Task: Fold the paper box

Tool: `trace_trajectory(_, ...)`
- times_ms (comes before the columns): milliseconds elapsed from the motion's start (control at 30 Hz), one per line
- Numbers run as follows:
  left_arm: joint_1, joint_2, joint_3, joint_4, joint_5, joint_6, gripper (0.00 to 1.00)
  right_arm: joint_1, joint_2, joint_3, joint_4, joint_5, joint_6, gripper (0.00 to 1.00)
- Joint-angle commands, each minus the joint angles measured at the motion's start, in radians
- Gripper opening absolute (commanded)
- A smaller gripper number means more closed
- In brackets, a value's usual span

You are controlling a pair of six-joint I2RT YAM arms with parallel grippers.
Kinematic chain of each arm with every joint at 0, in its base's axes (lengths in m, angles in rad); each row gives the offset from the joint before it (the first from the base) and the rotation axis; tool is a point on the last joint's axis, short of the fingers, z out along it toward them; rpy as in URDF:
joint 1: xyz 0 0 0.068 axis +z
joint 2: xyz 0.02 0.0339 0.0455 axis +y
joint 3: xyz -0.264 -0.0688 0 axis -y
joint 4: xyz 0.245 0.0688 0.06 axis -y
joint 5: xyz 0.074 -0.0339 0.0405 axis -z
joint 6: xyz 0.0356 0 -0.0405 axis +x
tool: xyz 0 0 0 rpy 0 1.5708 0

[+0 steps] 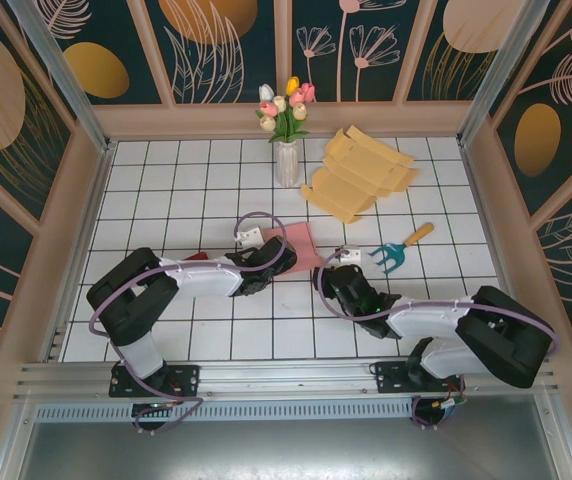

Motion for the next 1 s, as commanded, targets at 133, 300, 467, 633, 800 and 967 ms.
trace_trajectory(133,0.011,0.096,-0.046,-0.220,0.014,0.024,0.80,-0.042,-0.025,0.025,-0.079,-0.017,-0.037,0.44)
trace_trajectory(300,0.009,0.119,-0.027,-0.230,-0.020,0.059,0.80,-0.090,-0.015,0.063,-0.106,-0.044,-0.073,0.45)
trace_trajectory(467,0.010,0.089,-0.071,-0.137,-0.055,0.190,0.81,-0.152,-0.042,0.103,-0.108,-0.127,-0.112,0.47)
trace_trajectory(633,0.010,0.002,-0.173,0.055,-0.044,0.403,0.80,-0.208,-0.032,0.159,-0.108,-0.214,-0.161,0.51)
trace_trajectory(800,0.010,-0.129,-0.265,0.204,0.013,0.543,0.79,-0.232,0.089,0.231,-0.087,-0.280,-0.175,0.52)
trace_trajectory(967,0.011,-0.152,-0.255,0.195,0.015,0.563,0.79,-0.231,0.202,0.263,-0.017,-0.351,-0.155,0.52)
